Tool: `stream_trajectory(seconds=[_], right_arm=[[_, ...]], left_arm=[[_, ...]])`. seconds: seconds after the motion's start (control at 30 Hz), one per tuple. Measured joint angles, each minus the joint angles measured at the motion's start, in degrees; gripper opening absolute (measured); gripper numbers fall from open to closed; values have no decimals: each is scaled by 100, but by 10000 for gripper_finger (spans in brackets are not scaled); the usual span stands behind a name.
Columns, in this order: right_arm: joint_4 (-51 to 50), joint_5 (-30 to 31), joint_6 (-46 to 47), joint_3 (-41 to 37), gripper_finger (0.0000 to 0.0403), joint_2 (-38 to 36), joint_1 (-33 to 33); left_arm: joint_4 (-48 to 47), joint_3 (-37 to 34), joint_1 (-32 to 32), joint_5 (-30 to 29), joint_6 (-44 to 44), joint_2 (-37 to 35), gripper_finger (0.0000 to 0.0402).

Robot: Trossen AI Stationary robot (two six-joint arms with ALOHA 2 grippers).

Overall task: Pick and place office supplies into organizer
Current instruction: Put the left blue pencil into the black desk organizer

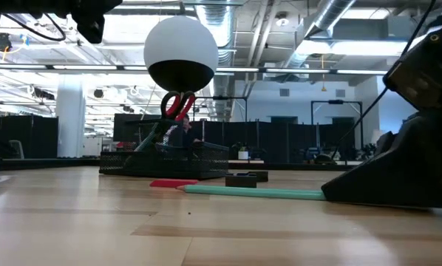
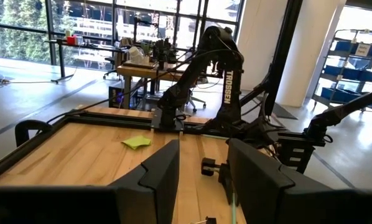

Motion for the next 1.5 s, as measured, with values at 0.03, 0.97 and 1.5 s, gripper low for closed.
stream_trajectory(seconds=[0.03, 0.97, 1.5], right_arm=[[32, 26, -93, 0, 68, 15, 32], [117, 168, -347, -31, 25, -35, -304], [217, -211, -2911, 21, 8, -2246, -1401]], left_arm=[[0, 0, 0, 0, 0, -1, 132], [-83, -2, 0, -25, -48, 0, 132], [88, -2, 0, -22, -50, 0, 132]])
